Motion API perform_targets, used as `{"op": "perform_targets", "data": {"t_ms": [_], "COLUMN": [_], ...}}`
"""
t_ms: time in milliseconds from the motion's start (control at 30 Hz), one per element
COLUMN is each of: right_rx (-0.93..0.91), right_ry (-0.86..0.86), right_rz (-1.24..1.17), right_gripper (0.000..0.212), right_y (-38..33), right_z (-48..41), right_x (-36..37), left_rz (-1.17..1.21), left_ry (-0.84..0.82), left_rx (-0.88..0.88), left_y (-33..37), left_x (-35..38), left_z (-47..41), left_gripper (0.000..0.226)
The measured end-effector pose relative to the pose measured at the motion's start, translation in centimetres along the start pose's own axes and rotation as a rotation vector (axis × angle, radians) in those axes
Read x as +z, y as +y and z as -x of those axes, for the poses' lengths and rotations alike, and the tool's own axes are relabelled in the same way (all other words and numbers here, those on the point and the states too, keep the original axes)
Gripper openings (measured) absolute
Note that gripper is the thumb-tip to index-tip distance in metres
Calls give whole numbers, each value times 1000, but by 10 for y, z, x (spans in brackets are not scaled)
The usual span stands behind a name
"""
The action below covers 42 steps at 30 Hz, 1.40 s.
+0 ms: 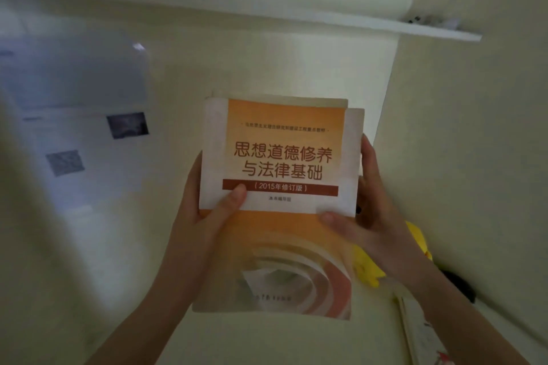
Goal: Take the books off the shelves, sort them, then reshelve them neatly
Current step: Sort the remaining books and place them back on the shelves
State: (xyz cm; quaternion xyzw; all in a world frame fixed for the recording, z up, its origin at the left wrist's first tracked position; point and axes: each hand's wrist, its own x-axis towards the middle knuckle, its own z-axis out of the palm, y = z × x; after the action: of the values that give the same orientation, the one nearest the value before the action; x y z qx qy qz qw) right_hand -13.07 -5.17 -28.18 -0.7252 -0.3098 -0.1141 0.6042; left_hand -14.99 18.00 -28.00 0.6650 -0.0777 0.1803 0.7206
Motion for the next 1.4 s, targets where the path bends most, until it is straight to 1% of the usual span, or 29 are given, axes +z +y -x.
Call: {"op": "perform_targets", "data": {"t_ms": [167,300,433,567,767,900,1033,1167,1300,1400], "right_rx": [-160,-286,-386,-483,-613,-665,-685,-647,-575,-547], "right_ry": [-12,-14,15,-1,-22,-21,-92,-226,-388,-470], "right_rz": [39,76,107,124,129,103,11,-100,-255,-273], "right_gripper": [100,98,97,102,99,97,94,94,96,92], "right_y": [-63,-104,-135,-170,-225,-247,-255,-252,-242,-227], "right_z": [3,-1,-14,-36,-93,-145,-198,-247,-289,-313], "right_x": [4,5,5,3,9,26,53,87,130,166], "left_rz": [61,64,46,26,-33,-113,-178,-276,-392,-450], "left_ry": [-17,-12,-16,-7,29,110,198,320,481,589], "left_rx": [110,227,361,487,683,783,816,849,834,826], "left_y": [52,92,130,171,243,282,300,306,300,287], "left_x": [-10,-14,-19,-27,-46,-68,-97,-126,-162,-190], "left_z": [19,29,30,26,2,-25,-49,-67,-84,-93], "left_gripper": [70,63,71,71,66,62,65,60,66,70]}}
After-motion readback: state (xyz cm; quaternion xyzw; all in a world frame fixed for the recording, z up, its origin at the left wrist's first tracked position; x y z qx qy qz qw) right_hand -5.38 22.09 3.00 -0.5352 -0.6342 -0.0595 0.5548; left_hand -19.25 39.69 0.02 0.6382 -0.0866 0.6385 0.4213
